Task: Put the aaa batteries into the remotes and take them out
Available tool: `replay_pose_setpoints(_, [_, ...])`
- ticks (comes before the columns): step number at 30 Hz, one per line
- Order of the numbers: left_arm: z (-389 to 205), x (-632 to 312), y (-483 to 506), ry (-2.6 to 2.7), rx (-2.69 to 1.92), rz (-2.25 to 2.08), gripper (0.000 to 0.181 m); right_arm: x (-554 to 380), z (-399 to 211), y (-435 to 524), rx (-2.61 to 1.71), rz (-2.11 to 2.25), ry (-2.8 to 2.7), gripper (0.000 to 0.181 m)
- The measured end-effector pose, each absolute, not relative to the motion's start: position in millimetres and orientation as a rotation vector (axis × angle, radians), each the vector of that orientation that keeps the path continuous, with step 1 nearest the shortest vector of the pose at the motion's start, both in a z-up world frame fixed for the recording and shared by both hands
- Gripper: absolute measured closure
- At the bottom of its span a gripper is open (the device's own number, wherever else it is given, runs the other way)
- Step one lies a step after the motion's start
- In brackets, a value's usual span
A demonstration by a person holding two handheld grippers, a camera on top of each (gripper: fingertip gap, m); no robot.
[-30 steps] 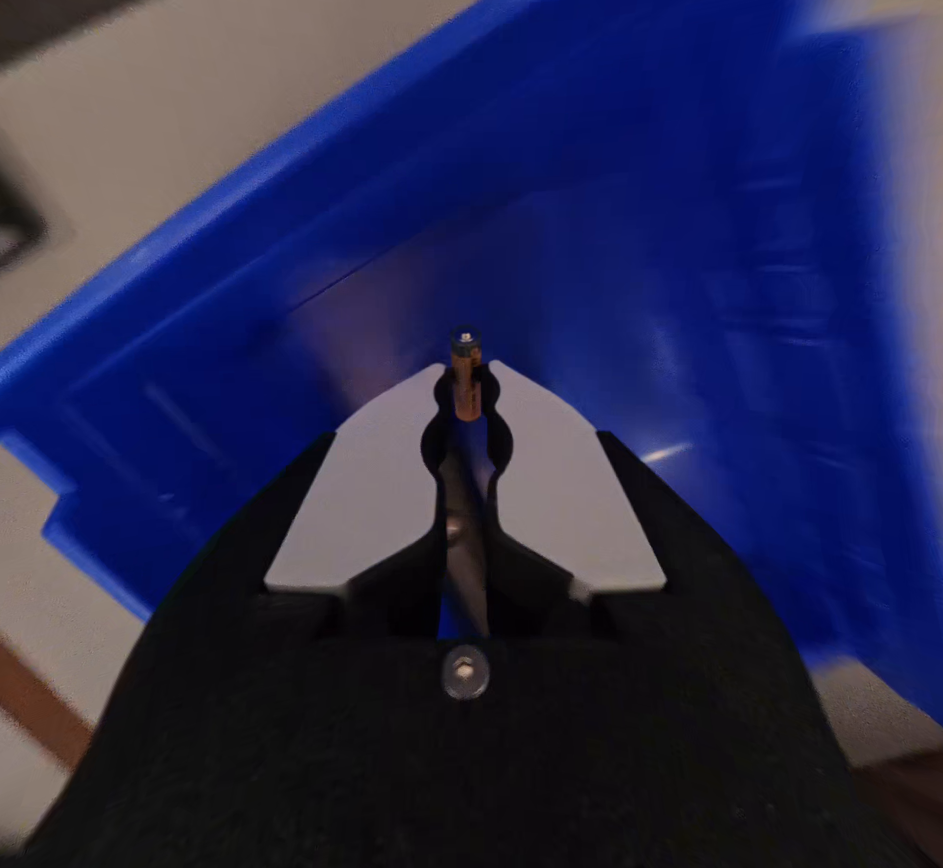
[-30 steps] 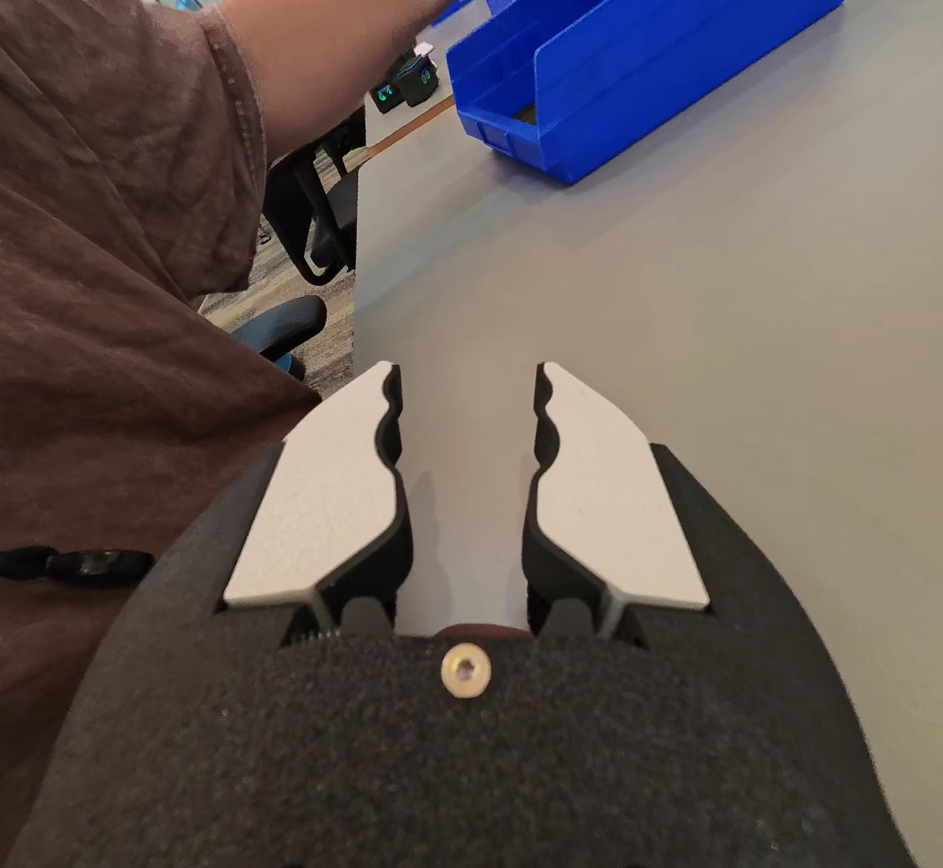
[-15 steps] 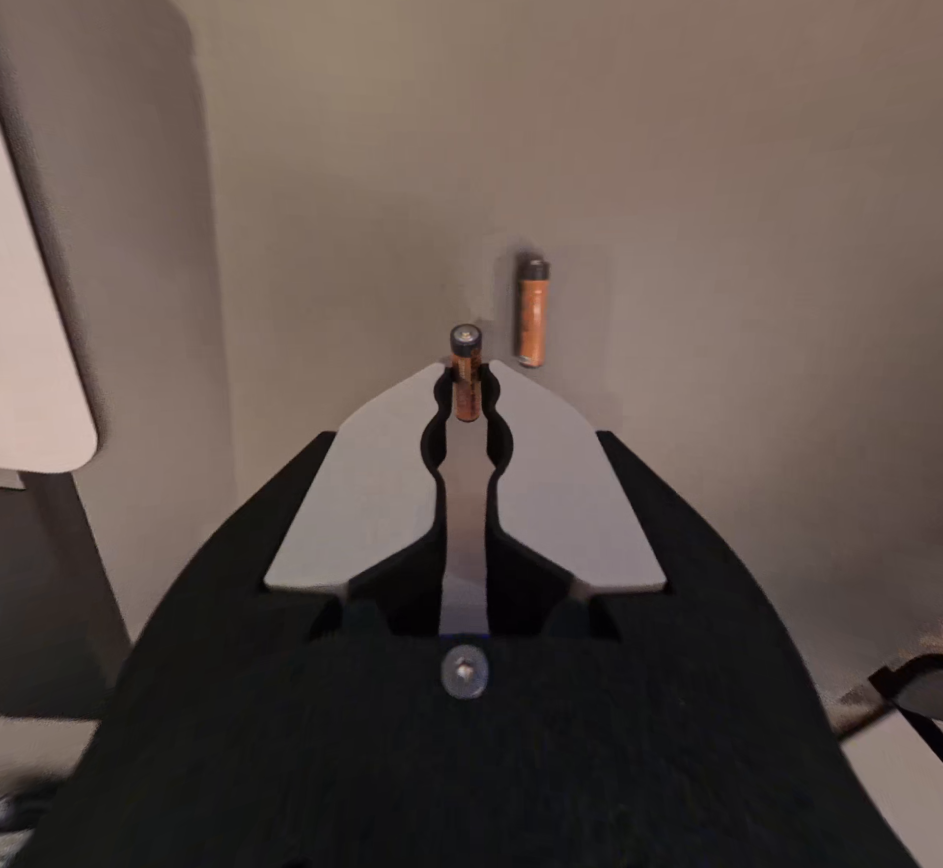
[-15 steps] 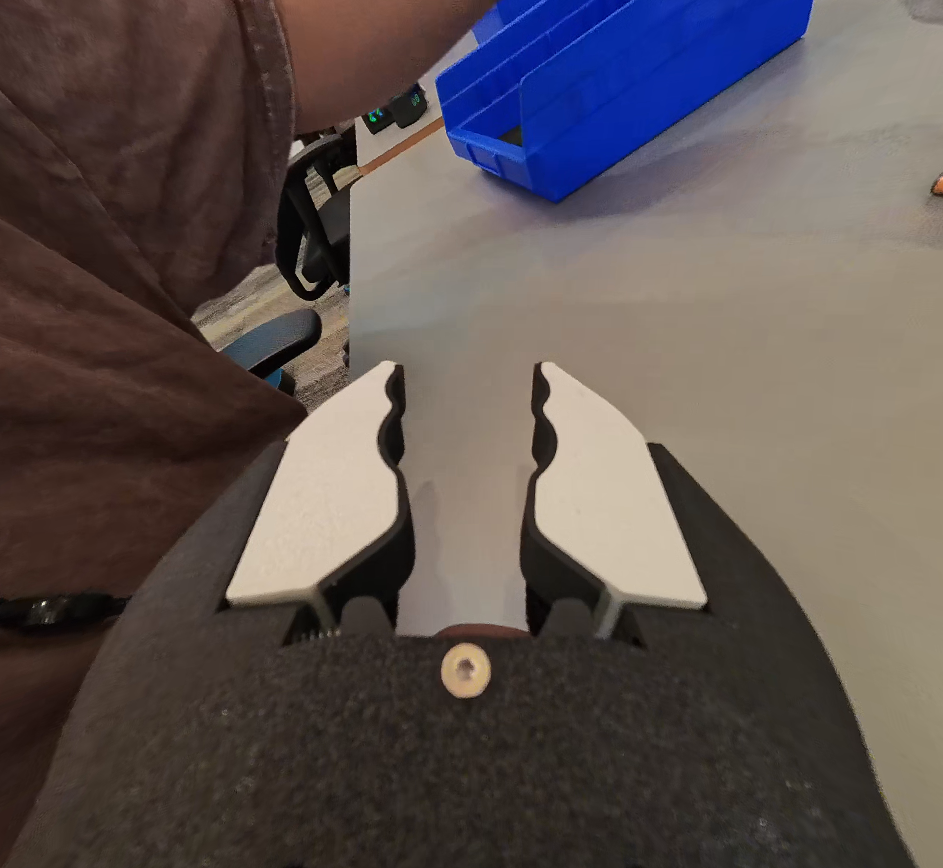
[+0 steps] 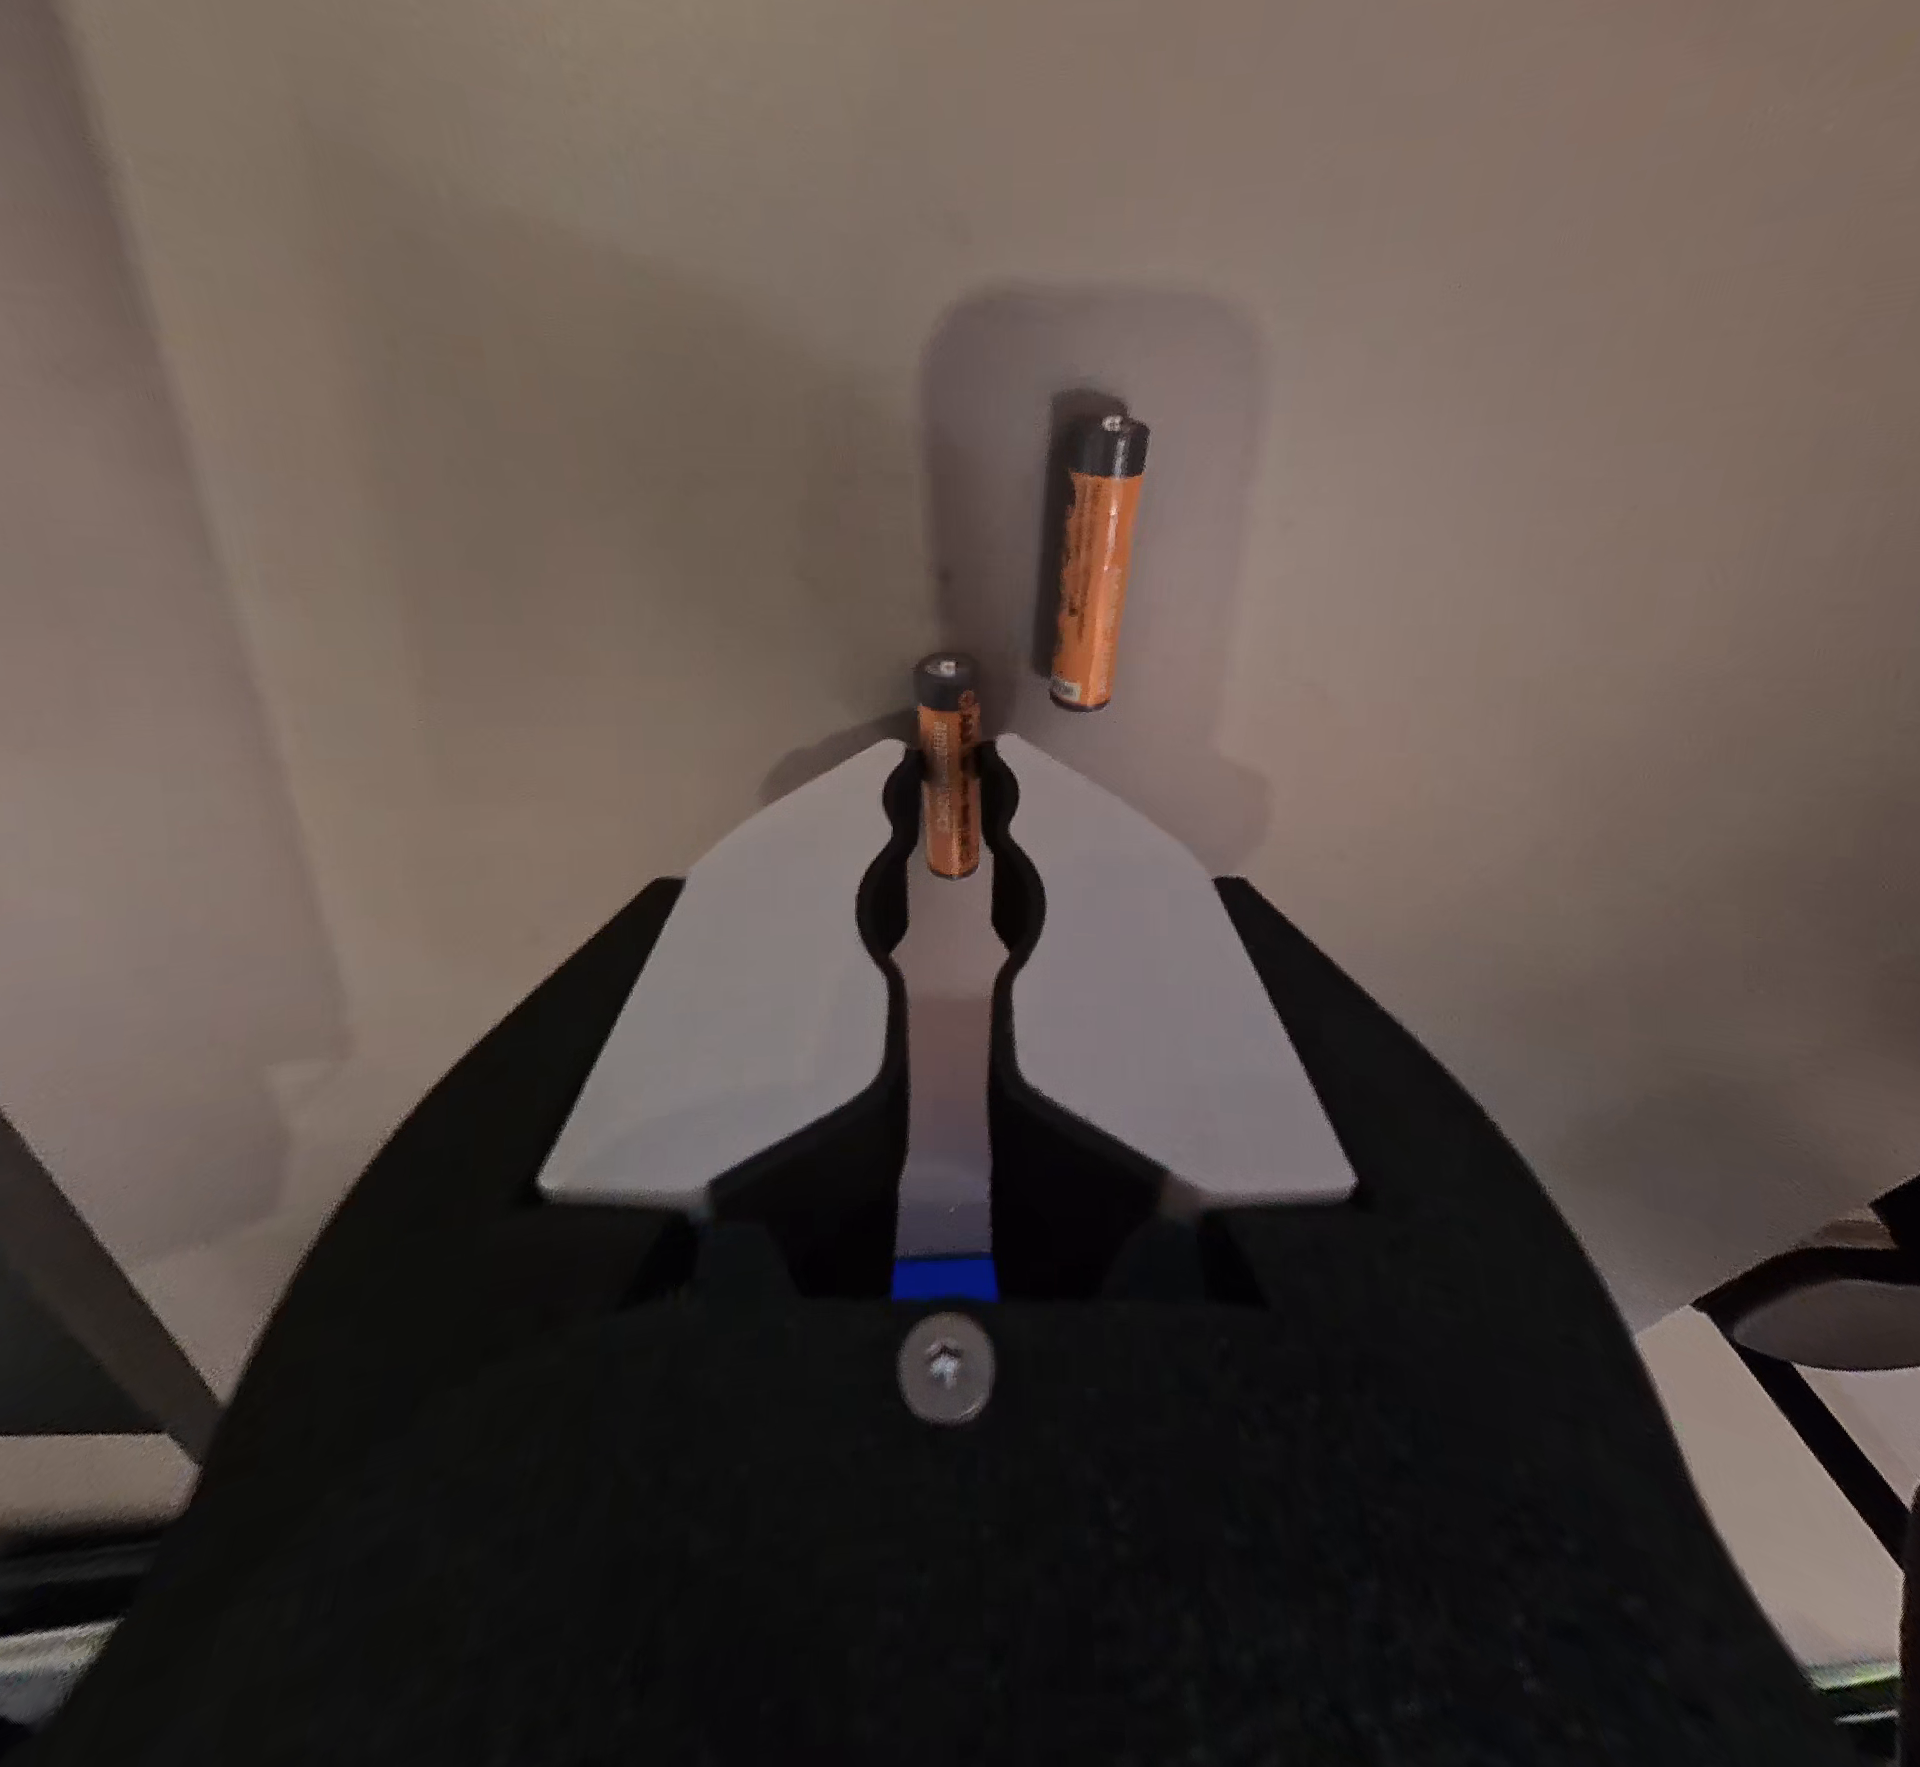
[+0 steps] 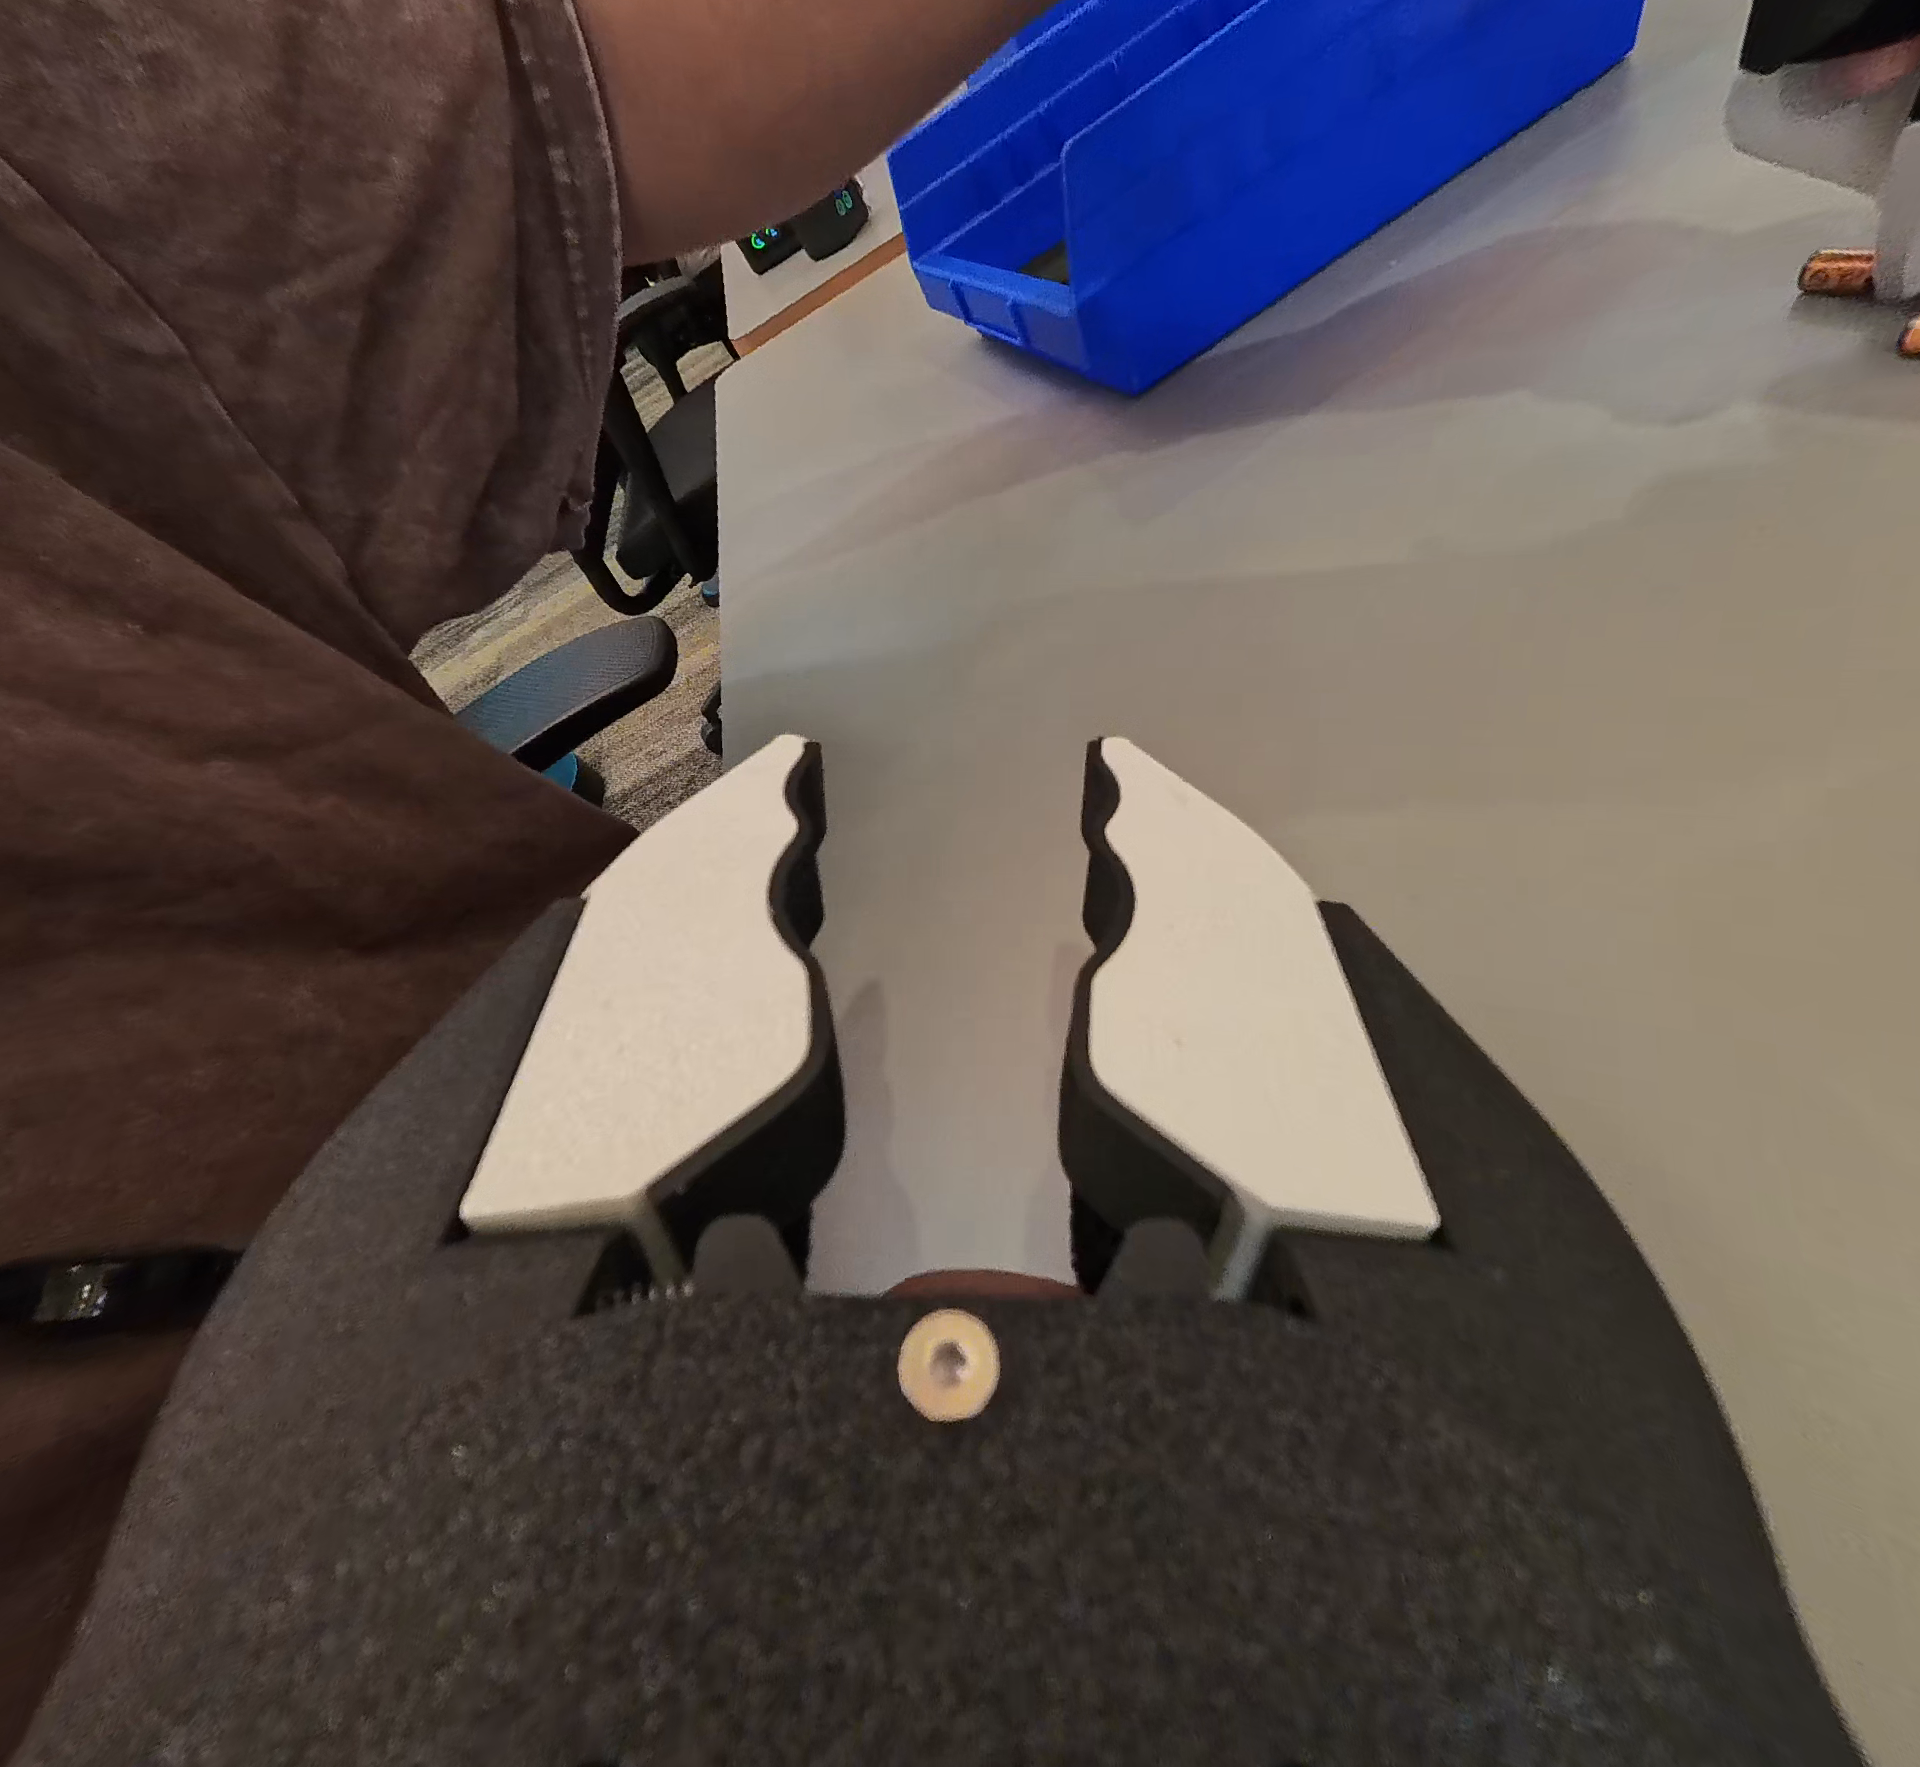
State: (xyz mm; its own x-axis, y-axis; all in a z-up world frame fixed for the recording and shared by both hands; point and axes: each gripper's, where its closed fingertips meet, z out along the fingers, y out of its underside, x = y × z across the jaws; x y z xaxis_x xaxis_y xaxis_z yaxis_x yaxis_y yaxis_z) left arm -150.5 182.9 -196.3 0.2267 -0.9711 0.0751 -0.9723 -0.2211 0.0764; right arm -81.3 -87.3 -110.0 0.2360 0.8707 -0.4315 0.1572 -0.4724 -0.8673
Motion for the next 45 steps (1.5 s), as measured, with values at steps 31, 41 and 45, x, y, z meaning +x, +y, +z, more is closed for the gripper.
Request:
replay_pose_setpoints(31, [-129.9,-457.6,106.2,-0.164,3.549,-0.152,0.126,-85.0,-120.5,-95.0,-1.833,1.391,-0.971,0.133])
replay_pose_setpoints(41, [-191.0,-479.4,108.0,-0.044,3.38,-0.219,0.117,-82.5,-114.4,-95.4,-1.81,1.425,-0.948,0.133])
replay_pose_setpoints(45, [-193.7,-468.4,106.2,-0.137,3.367,-0.129,0.095,-82.7,-116.4,-95.1,-1.816,1.418,-0.955,0.133])
